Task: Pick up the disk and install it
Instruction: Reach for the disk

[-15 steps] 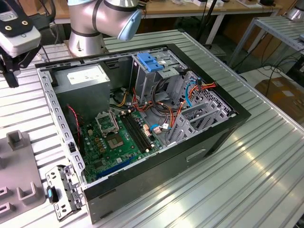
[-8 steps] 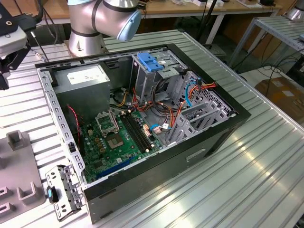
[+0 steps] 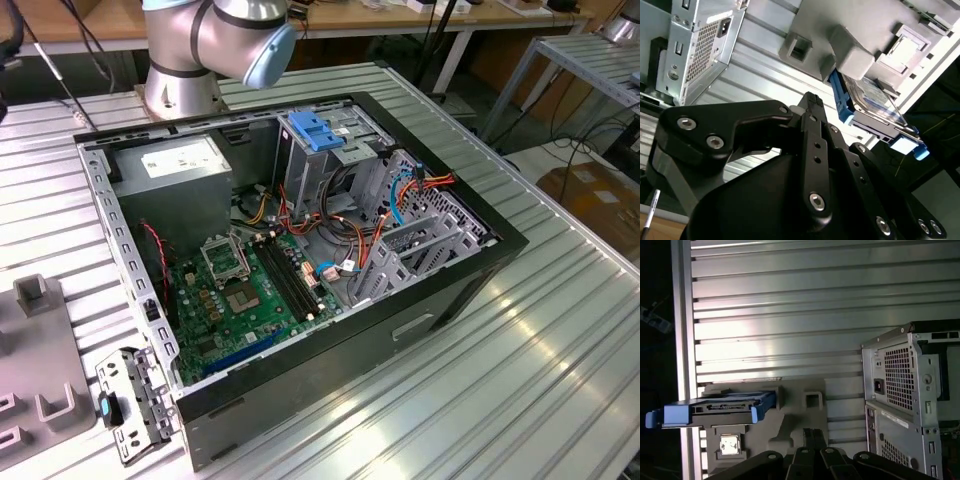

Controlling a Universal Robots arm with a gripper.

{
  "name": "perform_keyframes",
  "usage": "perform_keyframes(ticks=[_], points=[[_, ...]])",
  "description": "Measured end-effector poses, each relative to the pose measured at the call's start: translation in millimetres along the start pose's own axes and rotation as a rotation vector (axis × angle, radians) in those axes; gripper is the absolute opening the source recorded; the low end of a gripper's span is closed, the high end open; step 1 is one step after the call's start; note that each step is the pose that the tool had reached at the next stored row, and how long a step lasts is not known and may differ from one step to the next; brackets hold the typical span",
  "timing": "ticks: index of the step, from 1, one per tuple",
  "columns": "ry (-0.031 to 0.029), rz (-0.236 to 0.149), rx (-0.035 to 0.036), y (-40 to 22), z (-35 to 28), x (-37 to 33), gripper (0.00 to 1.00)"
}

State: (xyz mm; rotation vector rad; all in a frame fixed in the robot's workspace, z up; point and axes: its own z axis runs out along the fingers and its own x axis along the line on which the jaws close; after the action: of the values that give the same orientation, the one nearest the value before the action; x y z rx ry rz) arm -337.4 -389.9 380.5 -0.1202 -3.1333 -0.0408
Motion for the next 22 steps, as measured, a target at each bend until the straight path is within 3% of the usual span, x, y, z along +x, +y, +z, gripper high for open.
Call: perform_keyframes(ticks=[1, 6, 13, 19, 22], points=[[0.001, 0.0, 0.0, -0.5, 0.4, 6.3, 0.11], [0.0095, 0.0, 0.0007, -0.2, 1.0, 19.0, 0.11], [0.0162, 0.0, 0.0012, 2.1, 2.9, 40.0, 0.11], [0.0227, 0.001, 0.0017, 3.5, 5.9, 70.7, 0.11], [0.0247, 0.001, 0.0019, 4.2, 6.9, 80.6, 0.11]])
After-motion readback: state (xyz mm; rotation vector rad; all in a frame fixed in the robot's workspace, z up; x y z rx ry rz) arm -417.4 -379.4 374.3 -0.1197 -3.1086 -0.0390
